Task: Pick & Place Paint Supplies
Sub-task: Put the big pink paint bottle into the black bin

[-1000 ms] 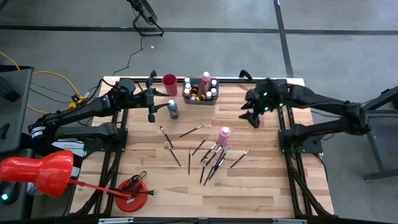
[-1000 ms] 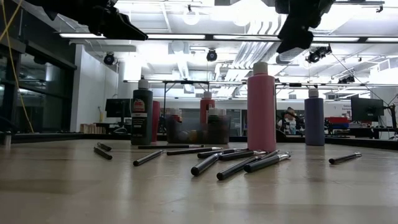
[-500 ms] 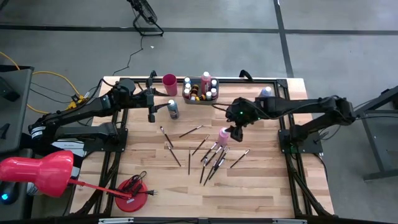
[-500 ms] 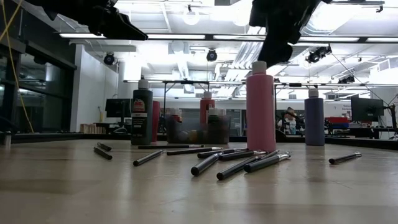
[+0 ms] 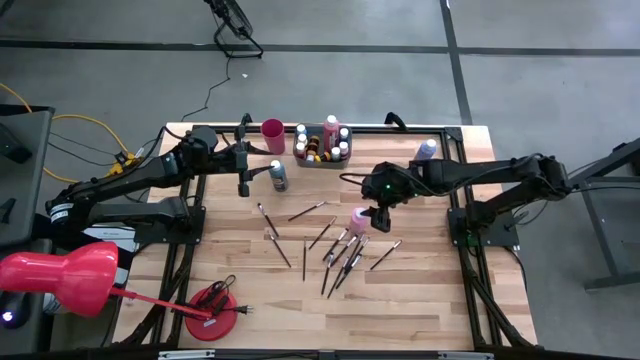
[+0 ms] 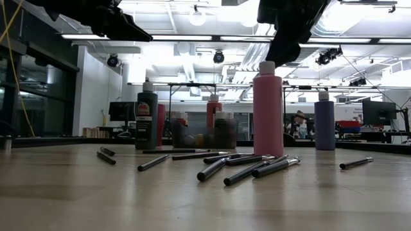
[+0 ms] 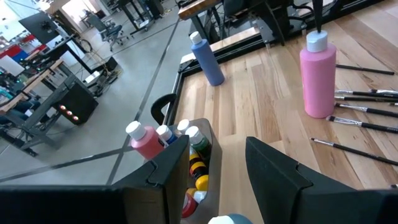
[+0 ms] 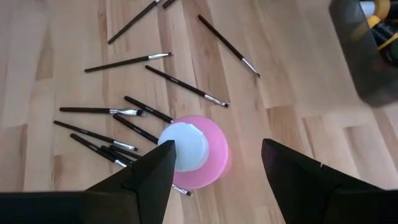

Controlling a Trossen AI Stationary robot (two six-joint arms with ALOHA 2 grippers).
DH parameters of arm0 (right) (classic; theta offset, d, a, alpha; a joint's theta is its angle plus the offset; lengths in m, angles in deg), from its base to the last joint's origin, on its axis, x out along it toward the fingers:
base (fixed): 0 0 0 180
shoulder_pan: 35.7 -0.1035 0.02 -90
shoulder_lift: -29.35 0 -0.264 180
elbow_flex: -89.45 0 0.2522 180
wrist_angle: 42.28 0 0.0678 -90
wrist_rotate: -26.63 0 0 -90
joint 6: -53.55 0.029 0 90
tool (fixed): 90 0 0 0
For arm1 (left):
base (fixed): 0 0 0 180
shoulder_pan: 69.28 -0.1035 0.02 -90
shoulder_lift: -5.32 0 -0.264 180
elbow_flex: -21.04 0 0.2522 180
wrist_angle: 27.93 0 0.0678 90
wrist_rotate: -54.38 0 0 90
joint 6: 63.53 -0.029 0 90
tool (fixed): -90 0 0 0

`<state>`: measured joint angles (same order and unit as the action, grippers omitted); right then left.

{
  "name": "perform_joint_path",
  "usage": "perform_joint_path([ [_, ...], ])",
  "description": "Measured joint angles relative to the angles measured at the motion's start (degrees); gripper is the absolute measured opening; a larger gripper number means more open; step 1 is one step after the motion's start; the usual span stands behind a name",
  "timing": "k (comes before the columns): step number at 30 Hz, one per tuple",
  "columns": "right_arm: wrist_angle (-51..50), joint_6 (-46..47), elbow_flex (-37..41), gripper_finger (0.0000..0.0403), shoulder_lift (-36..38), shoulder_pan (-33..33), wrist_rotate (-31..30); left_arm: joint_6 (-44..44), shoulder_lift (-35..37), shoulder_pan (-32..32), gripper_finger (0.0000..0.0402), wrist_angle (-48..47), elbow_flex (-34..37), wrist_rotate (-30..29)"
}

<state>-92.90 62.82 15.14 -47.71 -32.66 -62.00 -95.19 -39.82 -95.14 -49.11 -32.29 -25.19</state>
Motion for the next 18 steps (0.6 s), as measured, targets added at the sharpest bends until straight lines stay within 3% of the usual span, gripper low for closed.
perform_joint_path([
  [18, -5.3, 0.3, 0.2, 0.0233, 6.6, -0.7, -2.6, 0.5, 0.0, 0.0, 0.0152, 0.0, 0.0, 0.0],
])
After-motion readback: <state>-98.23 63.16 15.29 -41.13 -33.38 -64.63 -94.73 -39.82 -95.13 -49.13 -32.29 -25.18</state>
